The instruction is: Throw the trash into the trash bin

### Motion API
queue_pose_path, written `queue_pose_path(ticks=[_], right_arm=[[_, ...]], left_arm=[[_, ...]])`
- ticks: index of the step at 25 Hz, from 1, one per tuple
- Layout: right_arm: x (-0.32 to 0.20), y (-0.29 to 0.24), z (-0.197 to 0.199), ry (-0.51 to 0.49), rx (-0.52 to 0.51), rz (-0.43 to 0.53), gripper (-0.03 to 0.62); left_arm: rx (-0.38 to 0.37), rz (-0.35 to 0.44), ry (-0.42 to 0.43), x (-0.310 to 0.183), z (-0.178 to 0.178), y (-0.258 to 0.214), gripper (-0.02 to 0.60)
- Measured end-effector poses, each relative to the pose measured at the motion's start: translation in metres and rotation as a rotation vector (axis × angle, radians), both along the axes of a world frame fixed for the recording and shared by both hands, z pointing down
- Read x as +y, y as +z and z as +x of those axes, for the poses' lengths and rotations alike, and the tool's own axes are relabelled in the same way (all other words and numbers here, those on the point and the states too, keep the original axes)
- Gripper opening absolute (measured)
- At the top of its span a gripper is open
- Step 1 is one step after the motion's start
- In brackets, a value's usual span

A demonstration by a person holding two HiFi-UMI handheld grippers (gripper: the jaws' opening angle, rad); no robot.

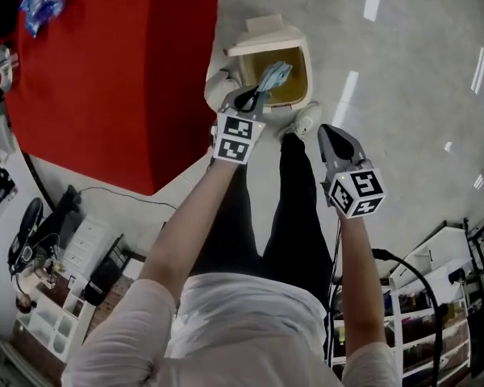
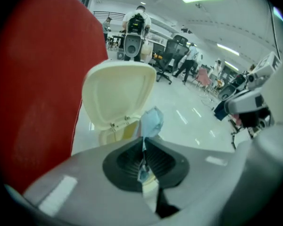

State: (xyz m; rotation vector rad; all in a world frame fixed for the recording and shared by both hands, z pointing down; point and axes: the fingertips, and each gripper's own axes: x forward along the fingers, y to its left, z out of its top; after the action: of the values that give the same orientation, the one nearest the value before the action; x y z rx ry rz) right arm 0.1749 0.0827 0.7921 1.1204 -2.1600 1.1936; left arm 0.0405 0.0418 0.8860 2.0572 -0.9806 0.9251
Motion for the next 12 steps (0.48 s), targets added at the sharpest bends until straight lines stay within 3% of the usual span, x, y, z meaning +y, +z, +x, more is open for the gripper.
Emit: queue_pose_path(ticks=[6,9,12], right_arm=[[0.021,0.018,-0.008,-0.005,-0.016,-0.031,0.002],[0.023,0.021,-0.011,0.001,-0.024,-0.034,0.002],[0.022,0.02,-0.012,0.007,-0.024,-0.035,0.002]], left_arm=[[0.006,-0.011,-0.036,0.008,-0.003,0.017,0.019],[0.019,-0.021,-0.031,0.012,0.0,0.022,0.11],[0.025,-0.02,-0.023,0.015,0.0,0.021,0.115]])
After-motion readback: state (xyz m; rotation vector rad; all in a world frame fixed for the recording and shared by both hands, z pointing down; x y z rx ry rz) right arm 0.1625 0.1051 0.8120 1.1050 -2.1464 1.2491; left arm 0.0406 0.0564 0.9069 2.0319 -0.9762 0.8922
